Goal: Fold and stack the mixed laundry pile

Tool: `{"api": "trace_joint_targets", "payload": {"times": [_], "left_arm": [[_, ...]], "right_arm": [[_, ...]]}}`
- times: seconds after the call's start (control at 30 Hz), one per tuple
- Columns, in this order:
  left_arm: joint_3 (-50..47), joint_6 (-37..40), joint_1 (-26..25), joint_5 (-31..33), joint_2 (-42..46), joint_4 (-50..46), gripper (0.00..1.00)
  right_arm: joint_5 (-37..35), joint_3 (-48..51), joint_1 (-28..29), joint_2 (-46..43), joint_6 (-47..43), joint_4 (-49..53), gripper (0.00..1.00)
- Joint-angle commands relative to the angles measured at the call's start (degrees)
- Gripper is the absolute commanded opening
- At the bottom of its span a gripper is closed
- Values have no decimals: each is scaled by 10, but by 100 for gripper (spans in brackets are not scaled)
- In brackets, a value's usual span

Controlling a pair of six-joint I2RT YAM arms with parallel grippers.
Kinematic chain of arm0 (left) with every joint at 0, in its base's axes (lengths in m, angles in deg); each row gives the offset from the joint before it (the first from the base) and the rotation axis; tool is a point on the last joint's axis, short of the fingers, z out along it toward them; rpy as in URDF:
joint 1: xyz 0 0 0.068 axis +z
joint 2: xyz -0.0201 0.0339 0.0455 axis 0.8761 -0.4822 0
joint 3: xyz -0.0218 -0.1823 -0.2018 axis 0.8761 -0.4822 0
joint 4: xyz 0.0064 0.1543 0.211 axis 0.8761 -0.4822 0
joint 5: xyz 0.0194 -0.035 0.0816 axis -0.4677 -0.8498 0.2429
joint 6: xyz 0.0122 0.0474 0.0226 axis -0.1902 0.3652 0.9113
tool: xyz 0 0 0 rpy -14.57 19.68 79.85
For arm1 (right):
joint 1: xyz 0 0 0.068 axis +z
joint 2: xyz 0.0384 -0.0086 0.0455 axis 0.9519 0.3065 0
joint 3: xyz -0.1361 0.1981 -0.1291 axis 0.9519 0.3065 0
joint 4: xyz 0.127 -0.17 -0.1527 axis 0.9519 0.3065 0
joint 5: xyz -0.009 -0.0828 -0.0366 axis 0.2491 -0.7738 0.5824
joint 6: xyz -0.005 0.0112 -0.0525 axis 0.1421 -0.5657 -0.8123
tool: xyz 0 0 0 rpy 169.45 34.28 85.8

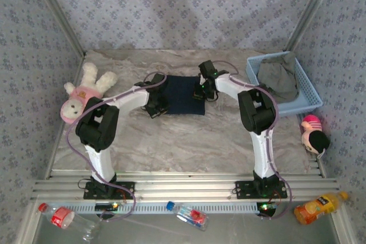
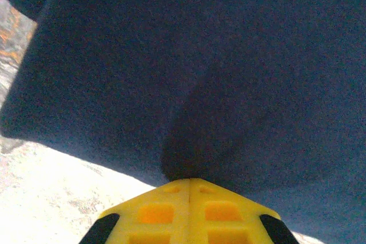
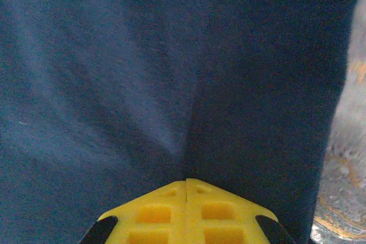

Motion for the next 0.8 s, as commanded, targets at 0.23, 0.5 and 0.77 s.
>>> {"api": "trace_joint_targets", "payload": {"times": [0.23,0.5,0.77], "left_arm": [[103,88,62,84,-93,-67,0],[300,195,80,78,-142,-157,29],[244,196,10,68,-42,-183,70]], "right_arm": [[-5,173,71,-115,37,16,2],[44,139,90,-188,49,54,19],[13,153,-38,-299,23,87,81]]}}
